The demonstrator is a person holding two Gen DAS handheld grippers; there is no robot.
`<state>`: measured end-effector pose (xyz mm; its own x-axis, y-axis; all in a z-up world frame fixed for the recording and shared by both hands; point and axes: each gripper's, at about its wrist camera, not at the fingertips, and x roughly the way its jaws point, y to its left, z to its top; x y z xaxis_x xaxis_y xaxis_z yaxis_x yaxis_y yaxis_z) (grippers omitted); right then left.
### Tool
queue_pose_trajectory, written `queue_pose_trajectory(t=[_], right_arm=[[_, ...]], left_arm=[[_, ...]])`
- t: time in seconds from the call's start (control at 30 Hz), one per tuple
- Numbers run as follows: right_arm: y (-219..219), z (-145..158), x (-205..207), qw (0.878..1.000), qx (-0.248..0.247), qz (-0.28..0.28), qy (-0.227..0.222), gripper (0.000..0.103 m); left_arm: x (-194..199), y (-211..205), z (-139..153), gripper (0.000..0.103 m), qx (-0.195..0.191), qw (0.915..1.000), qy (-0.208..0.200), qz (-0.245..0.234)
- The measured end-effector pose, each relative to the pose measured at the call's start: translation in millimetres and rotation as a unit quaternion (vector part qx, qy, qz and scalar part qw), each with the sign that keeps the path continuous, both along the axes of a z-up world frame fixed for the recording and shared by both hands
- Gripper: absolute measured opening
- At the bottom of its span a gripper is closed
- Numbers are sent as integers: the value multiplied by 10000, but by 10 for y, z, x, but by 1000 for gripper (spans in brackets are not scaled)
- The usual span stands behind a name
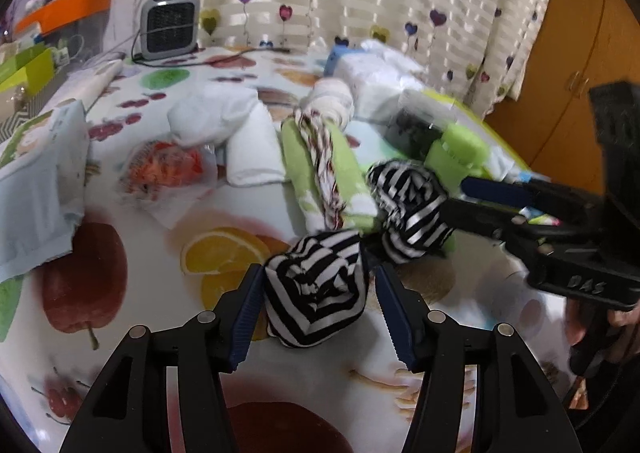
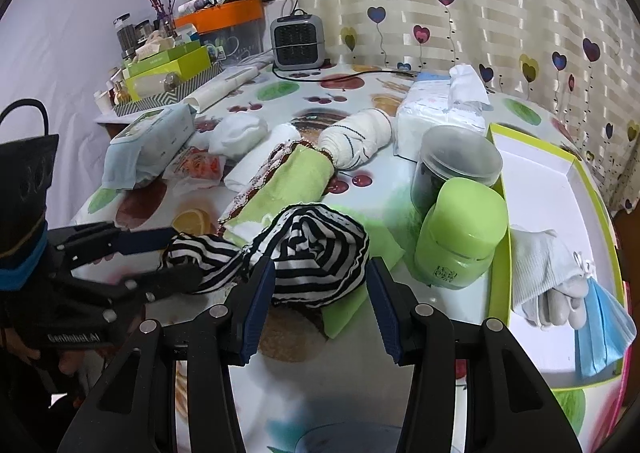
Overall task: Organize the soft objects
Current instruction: 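Grasp the black-and-white striped sock with the left tool, then grasp the green rolled towel with the right tool while the left tool holds the sock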
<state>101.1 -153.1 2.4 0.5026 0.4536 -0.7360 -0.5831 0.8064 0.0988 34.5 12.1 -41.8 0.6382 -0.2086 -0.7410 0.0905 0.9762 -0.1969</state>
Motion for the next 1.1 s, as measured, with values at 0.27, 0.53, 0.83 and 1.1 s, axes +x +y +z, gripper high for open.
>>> queue_pose_trajectory(t=[0.27,0.53,0.83,1.1], right_arm=[[11,-10,17,10000,-27,-22,0,49],[93,-39,40,9999,-112,88,15,49],[207,38,48,9997,-115,177,-100,49],[543,95,215,9991,-62,407,-70,49]], left_arm=[[4,22,-26,17,119,9999,15,79],[-39,124,4,14,2,9997,-69,223],[-67,258,69,14,-87,9989,-189,412],[-61,359,45,14,-133,9984,-146,536]])
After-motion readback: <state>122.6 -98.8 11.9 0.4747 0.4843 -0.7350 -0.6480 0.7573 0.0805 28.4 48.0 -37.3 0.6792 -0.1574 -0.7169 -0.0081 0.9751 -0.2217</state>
